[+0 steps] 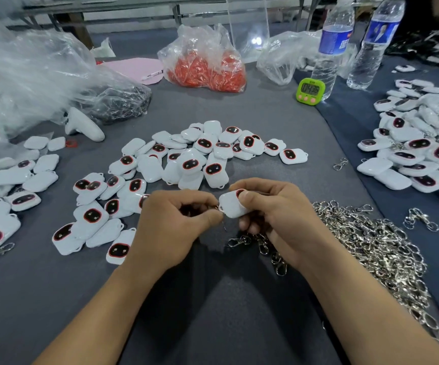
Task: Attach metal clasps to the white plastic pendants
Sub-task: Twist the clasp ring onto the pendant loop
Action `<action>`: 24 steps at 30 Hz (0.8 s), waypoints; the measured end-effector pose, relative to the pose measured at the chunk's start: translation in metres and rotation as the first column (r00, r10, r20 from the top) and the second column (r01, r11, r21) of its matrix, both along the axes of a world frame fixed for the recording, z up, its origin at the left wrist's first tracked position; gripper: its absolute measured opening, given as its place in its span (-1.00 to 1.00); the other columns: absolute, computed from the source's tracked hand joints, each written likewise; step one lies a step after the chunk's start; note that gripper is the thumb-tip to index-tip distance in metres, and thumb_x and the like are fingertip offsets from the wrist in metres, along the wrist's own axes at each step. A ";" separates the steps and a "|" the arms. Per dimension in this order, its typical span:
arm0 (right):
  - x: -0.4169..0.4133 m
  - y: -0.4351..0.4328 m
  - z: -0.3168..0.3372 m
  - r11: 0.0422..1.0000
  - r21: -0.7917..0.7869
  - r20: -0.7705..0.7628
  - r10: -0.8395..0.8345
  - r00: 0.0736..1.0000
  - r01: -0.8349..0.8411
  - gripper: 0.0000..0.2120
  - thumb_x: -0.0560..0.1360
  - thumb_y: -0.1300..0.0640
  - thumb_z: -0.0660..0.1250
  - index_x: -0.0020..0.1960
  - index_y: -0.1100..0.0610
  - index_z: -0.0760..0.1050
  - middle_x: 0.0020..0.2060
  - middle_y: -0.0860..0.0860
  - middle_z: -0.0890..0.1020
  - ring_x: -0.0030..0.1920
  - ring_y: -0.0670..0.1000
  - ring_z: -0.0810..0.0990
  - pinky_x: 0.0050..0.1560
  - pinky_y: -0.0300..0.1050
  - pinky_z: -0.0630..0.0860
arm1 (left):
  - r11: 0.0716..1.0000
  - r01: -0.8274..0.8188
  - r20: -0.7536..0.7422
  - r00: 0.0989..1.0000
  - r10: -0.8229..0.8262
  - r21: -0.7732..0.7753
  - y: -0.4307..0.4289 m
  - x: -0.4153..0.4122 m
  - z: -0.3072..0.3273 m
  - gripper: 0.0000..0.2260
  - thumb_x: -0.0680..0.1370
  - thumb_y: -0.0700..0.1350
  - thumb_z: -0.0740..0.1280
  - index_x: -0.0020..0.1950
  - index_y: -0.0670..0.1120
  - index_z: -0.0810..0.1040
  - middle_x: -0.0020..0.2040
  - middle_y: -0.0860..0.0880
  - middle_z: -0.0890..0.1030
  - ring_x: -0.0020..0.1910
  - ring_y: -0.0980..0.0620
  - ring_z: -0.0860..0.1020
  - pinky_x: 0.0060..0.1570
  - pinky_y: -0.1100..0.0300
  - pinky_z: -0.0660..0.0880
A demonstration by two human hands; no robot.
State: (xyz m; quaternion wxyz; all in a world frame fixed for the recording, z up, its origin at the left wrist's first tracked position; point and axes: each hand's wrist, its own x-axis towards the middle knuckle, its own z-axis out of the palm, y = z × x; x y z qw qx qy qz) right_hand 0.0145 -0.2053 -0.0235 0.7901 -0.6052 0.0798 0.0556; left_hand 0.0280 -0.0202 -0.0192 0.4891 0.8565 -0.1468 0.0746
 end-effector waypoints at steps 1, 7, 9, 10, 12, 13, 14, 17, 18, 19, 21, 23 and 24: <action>0.000 -0.001 0.001 1.000 0.021 -0.008 0.009 1.000 -0.009 -0.87 0.59 0.37 0.32 -0.01 0.27 0.65 -0.29 0.15 0.70 -0.50 0.02 0.51 -0.54 -0.23 0.40 | 0.997 0.017 -0.072 0.997 -0.022 -0.069 0.000 0.002 0.000 -0.79 0.38 -0.16 0.59 -0.17 0.17 0.74 -0.27 0.16 0.70 -0.30 0.25 0.61 -0.25 0.43 0.47; 0.000 -0.005 0.005 0.990 0.132 -0.018 0.055 0.998 -0.052 -0.84 0.57 0.36 0.31 -0.03 0.26 0.67 -0.30 0.15 0.68 -0.49 0.00 0.51 -0.53 -0.23 0.37 | 0.911 0.109 -0.293 0.926 -0.239 -0.398 -0.011 0.001 0.000 -0.93 0.39 -0.12 0.51 -0.15 -0.03 0.76 -0.28 0.11 0.69 -0.29 0.24 0.57 -0.22 0.41 0.47; -0.001 -0.004 0.006 0.990 0.130 0.010 0.054 0.999 -0.054 -0.85 0.57 0.36 0.31 0.00 0.26 0.65 -0.31 0.14 0.67 -0.49 0.01 0.51 -0.53 -0.23 0.37 | 0.873 0.087 -0.321 0.908 -0.268 -0.480 -0.012 0.000 0.000 -0.94 0.35 -0.10 0.50 -0.25 -0.06 0.73 -0.35 0.09 0.62 -0.35 0.22 0.50 -0.26 0.39 0.45; -0.001 -0.003 0.006 0.992 0.118 0.024 0.045 0.999 -0.047 -0.86 0.57 0.37 0.31 0.01 0.26 0.65 -0.31 0.14 0.67 -0.49 0.01 0.51 -0.54 -0.22 0.37 | 0.876 0.066 -0.325 0.913 -0.246 -0.478 -0.012 0.001 0.000 -0.96 0.33 -0.11 0.52 -0.26 -0.06 0.73 -0.36 0.07 0.63 -0.35 0.20 0.50 -0.25 0.37 0.46; -0.001 -0.003 0.005 0.998 0.063 0.051 0.015 0.999 -0.018 -0.86 0.57 0.38 0.32 0.01 0.25 0.65 -0.29 0.15 0.68 -0.49 0.02 0.50 -0.54 -0.21 0.38 | 0.950 0.034 -0.237 0.965 -0.112 -0.312 -0.007 0.002 0.001 -0.91 0.34 -0.18 0.57 -0.26 0.02 0.75 -0.33 0.08 0.68 -0.33 0.19 0.55 -0.23 0.35 0.49; -0.002 -0.002 0.004 1.000 0.030 0.063 -0.002 0.998 0.000 -0.86 0.57 0.38 0.32 0.00 0.25 0.65 -0.29 0.15 0.68 -0.49 0.03 0.50 -0.54 -0.21 0.38 | 0.988 0.022 -0.135 0.990 -0.043 -0.154 -0.004 0.003 0.001 -0.87 0.36 -0.18 0.58 -0.27 0.06 0.74 -0.32 0.10 0.68 -0.33 0.21 0.57 -0.24 0.37 0.49; -0.002 0.000 0.003 1.000 0.001 0.071 -0.017 0.997 0.017 -0.86 0.58 0.38 0.32 0.00 0.26 0.65 -0.30 0.16 0.68 -0.49 0.04 0.50 -0.54 -0.21 0.38 | 1.000 0.009 0.002 1.000 -0.009 0.019 -0.002 0.003 0.001 -0.88 0.39 -0.15 0.57 -0.28 0.07 0.72 -0.33 0.11 0.66 -0.32 0.18 0.57 -0.25 0.35 0.47; -0.003 0.010 0.000 0.997 -0.041 0.060 -0.055 0.997 0.058 -0.89 0.59 0.38 0.32 0.02 0.29 0.62 -0.31 0.18 0.66 -0.51 0.04 0.49 -0.55 -0.21 0.39 | 0.909 -0.076 0.362 0.928 -0.086 0.410 0.003 0.001 0.002 -0.92 0.41 -0.08 0.44 -0.27 -0.03 0.69 -0.37 0.07 0.58 -0.31 0.07 0.49 -0.20 0.16 0.38; -0.002 0.013 -0.001 0.997 -0.043 0.046 -0.069 0.997 0.071 -0.89 0.59 0.38 0.32 0.03 0.29 0.62 -0.31 0.17 0.66 -0.51 0.03 0.49 -0.56 -0.21 0.39 | 0.876 -0.112 0.429 0.896 -0.116 0.470 0.003 0.001 0.001 -0.91 0.42 -0.09 0.43 -0.24 -0.07 0.70 -0.36 0.04 0.59 -0.30 0.02 0.49 -0.17 0.15 0.36; -0.002 0.015 -0.002 0.996 -0.039 0.035 -0.081 0.996 0.083 -0.89 0.60 0.38 0.31 0.04 0.30 0.61 -0.31 0.16 0.67 -0.51 0.02 0.50 -0.56 -0.22 0.39 | 0.856 -0.140 0.481 0.866 -0.137 0.497 0.003 0.001 0.000 -0.92 0.43 -0.12 0.43 -0.22 -0.09 0.70 -0.35 0.02 0.60 -0.29 -0.02 0.51 -0.14 0.16 0.35; -0.001 0.016 -0.001 0.996 -0.015 0.021 -0.093 0.995 0.093 -0.88 0.60 0.37 0.30 0.03 0.29 0.62 -0.31 0.15 0.68 -0.51 0.01 0.50 -0.56 -0.24 0.38 | 0.855 -0.173 0.527 0.840 -0.132 0.489 0.002 0.000 -0.002 -0.96 0.43 -0.15 0.47 -0.22 -0.09 0.69 -0.34 0.02 0.60 -0.29 -0.03 0.51 -0.10 0.17 0.36; 0.000 0.013 0.001 0.996 0.028 0.003 -0.085 0.996 0.085 -0.87 0.61 0.37 0.30 0.01 0.27 0.63 -0.31 0.16 0.68 -0.51 0.00 0.51 -0.55 -0.24 0.38 | 0.917 -0.137 0.426 0.904 -0.038 0.373 0.000 -0.002 -0.002 -0.95 0.43 -0.11 0.50 -0.23 -0.01 0.69 -0.35 0.11 0.60 -0.29 0.07 0.52 -0.13 0.27 0.39; 0.000 0.011 0.002 0.996 0.053 -0.011 -0.070 0.997 0.071 -0.86 0.61 0.37 0.29 0.01 0.28 0.63 -0.31 0.16 0.68 -0.51 0.00 0.51 -0.55 -0.24 0.38 | 0.964 -0.102 0.297 0.955 0.025 0.247 -0.001 -0.003 0.000 -0.94 0.43 -0.09 0.52 -0.24 0.05 0.70 -0.34 0.13 0.62 -0.29 0.14 0.55 -0.17 0.36 0.41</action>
